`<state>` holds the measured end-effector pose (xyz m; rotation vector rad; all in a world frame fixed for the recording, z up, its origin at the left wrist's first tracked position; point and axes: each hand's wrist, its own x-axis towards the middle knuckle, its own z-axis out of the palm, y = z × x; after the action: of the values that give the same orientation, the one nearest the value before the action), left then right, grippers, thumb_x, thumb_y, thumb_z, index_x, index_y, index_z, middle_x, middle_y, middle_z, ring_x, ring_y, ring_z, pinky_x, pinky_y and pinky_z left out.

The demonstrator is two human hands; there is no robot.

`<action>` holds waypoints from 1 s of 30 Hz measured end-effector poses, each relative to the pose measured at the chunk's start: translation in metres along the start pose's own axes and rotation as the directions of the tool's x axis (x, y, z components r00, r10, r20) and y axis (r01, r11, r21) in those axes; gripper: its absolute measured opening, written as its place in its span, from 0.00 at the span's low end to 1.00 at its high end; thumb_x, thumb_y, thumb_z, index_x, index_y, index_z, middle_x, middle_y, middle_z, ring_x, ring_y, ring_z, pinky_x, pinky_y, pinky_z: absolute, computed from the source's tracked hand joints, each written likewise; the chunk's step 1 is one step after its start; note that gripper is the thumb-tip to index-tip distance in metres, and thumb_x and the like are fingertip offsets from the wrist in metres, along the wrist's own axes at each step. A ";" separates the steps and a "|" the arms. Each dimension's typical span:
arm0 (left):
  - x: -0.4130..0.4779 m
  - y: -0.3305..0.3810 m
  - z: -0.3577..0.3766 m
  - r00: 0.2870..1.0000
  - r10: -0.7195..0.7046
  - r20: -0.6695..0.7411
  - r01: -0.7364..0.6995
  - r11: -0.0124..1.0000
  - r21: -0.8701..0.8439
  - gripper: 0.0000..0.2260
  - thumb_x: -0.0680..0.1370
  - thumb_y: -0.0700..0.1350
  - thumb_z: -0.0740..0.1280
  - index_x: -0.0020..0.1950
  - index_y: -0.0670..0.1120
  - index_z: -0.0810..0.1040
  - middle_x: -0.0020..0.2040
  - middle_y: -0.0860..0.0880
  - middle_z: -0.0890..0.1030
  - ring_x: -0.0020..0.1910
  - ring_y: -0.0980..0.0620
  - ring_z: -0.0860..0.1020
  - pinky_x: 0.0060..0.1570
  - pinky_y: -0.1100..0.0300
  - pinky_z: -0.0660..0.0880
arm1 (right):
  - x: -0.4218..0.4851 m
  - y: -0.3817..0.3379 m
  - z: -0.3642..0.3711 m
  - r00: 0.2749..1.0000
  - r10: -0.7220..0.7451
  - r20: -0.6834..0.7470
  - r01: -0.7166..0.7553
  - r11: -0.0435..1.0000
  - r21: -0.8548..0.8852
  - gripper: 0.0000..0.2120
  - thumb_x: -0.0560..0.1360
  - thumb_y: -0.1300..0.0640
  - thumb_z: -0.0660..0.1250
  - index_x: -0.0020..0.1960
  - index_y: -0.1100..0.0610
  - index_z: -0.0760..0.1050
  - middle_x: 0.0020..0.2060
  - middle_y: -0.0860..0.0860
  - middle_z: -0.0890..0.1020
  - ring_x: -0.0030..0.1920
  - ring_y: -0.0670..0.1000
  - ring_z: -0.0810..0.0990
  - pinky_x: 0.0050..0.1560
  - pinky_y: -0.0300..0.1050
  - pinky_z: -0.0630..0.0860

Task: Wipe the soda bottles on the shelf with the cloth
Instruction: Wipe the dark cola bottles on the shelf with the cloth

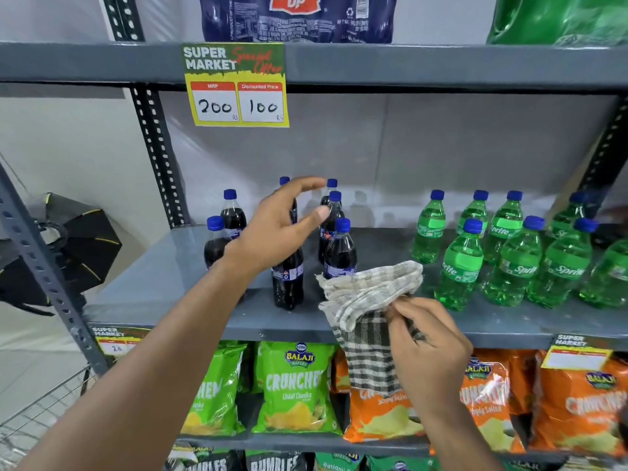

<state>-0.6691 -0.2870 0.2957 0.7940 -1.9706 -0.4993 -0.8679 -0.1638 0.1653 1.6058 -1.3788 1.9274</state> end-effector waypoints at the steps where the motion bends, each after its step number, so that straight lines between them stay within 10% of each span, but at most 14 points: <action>1: 0.003 0.009 0.006 0.999 0.045 -0.008 -0.045 0.999 0.019 0.18 0.81 0.52 0.67 0.70 0.55 0.74 0.66 0.65 0.76 0.58 0.68 0.75 0.61 0.77 0.65 | 0.002 0.000 0.000 1.000 0.000 -0.001 0.000 1.000 -0.002 0.13 0.67 0.78 0.73 0.46 0.64 0.85 0.41 0.50 0.82 0.45 0.40 0.80 0.45 0.35 0.78; 8: 0.029 0.009 0.047 0.944 -0.183 0.276 0.221 0.969 -0.114 0.27 0.82 0.48 0.65 0.80 0.49 0.62 0.80 0.48 0.65 0.79 0.52 0.62 0.77 0.53 0.60 | 0.007 0.002 0.002 0.999 -0.044 -0.004 0.044 0.999 -0.010 0.13 0.66 0.78 0.74 0.46 0.65 0.85 0.40 0.50 0.82 0.45 0.40 0.81 0.45 0.32 0.77; 30: 0.039 -0.001 0.047 0.842 -0.366 0.397 0.406 0.914 -0.017 0.11 0.84 0.40 0.62 0.65 0.46 0.79 0.64 0.44 0.80 0.66 0.47 0.78 0.69 0.49 0.74 | 0.048 0.008 0.073 0.976 -0.084 0.200 0.095 0.994 -0.046 0.05 0.73 0.69 0.74 0.48 0.64 0.85 0.40 0.55 0.84 0.41 0.58 0.81 0.40 0.52 0.79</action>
<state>-0.7235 -0.3138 0.2958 1.1036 -2.1210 -1.0592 -0.8462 -0.2418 0.1982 1.8414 -1.3926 1.7024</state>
